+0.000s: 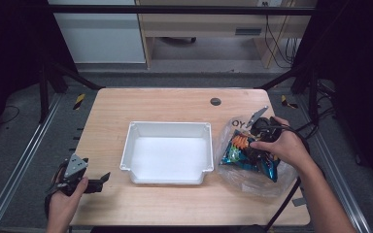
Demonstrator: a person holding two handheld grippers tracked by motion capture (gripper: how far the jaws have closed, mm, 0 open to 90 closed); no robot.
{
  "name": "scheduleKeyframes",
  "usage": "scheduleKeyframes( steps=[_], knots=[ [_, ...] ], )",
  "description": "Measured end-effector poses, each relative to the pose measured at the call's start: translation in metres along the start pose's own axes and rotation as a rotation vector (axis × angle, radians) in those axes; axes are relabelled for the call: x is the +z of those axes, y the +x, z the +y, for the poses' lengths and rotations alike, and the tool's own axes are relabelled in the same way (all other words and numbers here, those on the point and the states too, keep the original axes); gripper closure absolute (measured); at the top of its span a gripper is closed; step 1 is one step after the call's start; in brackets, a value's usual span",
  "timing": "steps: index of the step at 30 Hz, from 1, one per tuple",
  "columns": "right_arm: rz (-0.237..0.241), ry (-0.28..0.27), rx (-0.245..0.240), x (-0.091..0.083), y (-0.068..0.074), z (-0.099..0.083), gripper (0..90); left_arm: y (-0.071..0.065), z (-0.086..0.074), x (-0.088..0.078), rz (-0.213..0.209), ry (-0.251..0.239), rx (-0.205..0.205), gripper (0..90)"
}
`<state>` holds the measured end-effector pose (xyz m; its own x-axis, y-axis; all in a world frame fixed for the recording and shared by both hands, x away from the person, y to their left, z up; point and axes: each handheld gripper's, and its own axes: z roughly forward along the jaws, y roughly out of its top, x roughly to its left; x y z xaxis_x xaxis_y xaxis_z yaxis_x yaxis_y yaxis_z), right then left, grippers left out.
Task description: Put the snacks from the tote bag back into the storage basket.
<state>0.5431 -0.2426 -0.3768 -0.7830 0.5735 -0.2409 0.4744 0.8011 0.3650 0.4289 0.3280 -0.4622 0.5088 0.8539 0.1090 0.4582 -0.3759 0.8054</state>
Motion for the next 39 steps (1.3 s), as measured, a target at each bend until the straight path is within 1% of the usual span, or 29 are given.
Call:
scheduleKeyframes(
  steps=[1,4,8,10,11,14,18,19,20,25,26,27,28,29,30,33,34,37,38,39],
  knots=[
    [0.003,0.002,-0.008,0.001,0.0,0.0,7.2,0.0,0.0,0.0,0.001,0.0,0.0,2.7],
    [0.01,-0.002,-0.001,0.004,0.002,-0.001,7.2,0.0,-0.001,0.0,0.002,0.0,-0.001,2.7],
    [0.016,-0.004,-0.007,0.008,0.003,-0.001,7.2,0.002,-0.002,-0.001,0.006,-0.002,-0.005,2.7],
    [0.023,-0.001,0.006,0.01,0.004,0.0,7.0,0.002,-0.002,-0.001,0.005,-0.001,-0.005,2.7],
    [0.024,0.003,-0.003,0.011,0.004,0.0,6.9,0.002,-0.002,0.0,0.005,-0.001,-0.006,2.7],
    [0.026,0.001,-0.011,0.013,0.003,0.001,6.8,0.002,-0.001,0.001,0.003,0.002,-0.002,2.7],
    [0.037,0.007,-0.009,0.018,0.004,0.002,6.8,0.0,-0.001,0.001,0.002,0.006,0.006,2.7],
    [0.04,0.005,-0.001,0.019,0.004,0.002,6.9,0.0,-0.001,0.001,0.003,0.007,0.007,2.7],
    [0.042,0.004,-0.009,0.021,0.004,0.001,6.9,0.0,-0.001,0.001,0.0,0.009,0.005,2.7],
    [0.054,0.015,0.0,0.027,0.003,-0.002,6.9,0.0,0.0,0.003,-0.002,0.01,0.002,2.7],
    [0.057,0.017,0.01,0.028,0.003,-0.003,6.9,0.0,0.0,0.003,-0.002,0.009,0.005,2.6],
    [0.057,0.017,-0.003,0.029,0.002,-0.004,6.9,0.0,0.001,0.004,-0.004,0.016,0.01,2.6],
    [0.058,0.017,0.012,0.029,0.001,-0.005,6.9,-0.001,0.001,0.005,-0.003,0.013,0.006,2.6],
    [0.062,0.018,0.005,0.03,0.0,-0.006,6.9,-0.001,0.0,0.004,-0.004,0.015,0.009,2.7],
    [0.064,0.021,0.016,0.031,-0.001,-0.008,6.9,-0.001,0.0,0.004,-0.003,0.015,0.011,2.7],
    [0.062,0.027,0.023,0.034,-0.003,-0.012,6.9,-0.001,-0.001,0.002,-0.002,0.019,0.015,2.6],
    [0.063,0.03,0.017,0.036,-0.004,-0.014,6.9,-0.001,-0.001,0.002,-0.001,0.016,0.012,2.6],
    [0.072,0.038,0.033,0.04,-0.005,-0.017,6.9,0.0,-0.001,0.002,0.001,0.014,0.01,2.6],
    [0.074,0.041,0.045,0.042,-0.004,-0.019,6.9,0.0,-0.001,0.003,0.0,0.015,0.01,2.6],
    [0.078,0.041,0.04,0.044,-0.004,-0.02,6.9,-0.001,-0.001,0.003,-0.001,0.016,0.008,2.6]
  ],
)
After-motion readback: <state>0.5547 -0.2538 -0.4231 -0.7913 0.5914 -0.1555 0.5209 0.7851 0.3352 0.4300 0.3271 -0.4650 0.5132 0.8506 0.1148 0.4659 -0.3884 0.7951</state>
